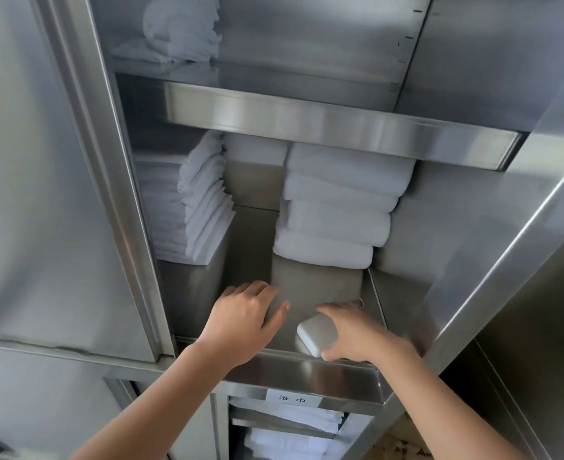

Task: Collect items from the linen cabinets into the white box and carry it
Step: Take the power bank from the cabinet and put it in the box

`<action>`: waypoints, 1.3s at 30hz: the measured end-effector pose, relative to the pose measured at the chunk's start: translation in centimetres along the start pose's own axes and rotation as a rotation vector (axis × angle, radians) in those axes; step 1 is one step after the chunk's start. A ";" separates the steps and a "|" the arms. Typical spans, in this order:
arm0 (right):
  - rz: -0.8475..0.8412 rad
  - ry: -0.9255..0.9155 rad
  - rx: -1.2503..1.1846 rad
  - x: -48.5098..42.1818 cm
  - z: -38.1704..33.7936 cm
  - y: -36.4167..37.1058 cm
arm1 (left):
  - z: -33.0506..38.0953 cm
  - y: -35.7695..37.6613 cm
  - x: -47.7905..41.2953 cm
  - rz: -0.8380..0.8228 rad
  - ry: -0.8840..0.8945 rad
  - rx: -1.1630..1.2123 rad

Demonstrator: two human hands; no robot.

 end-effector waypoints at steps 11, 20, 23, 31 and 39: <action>0.225 0.009 -0.098 -1.3 0.9 2.3 | -1.7 0.4 0.5 0.031 -0.065 0.011; 0.313 -0.020 -0.062 -0.5 0.4 3.4 | -1.4 1.6 0.5 0.011 -0.075 0.005; 0.322 -0.049 -0.094 -0.2 0.1 3.9 | -1.6 2.0 0.6 0.004 -0.067 -0.002; 0.389 0.006 -0.200 1.1 0.2 4.3 | -2.3 3.0 0.9 0.033 -0.043 0.019; 0.614 0.044 -0.382 2.1 -2.3 2.7 | -3.4 1.4 -0.4 -0.049 -0.013 0.025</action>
Point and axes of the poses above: each hand's wrist, its own x-axis away from the middle knuckle, its own y-axis out of the palm, z = x × y, the point moved 2 cm from there along -x, towards the middle knuckle, and after that the axes turned 7 degrees about -y, right-handed, at the moved point
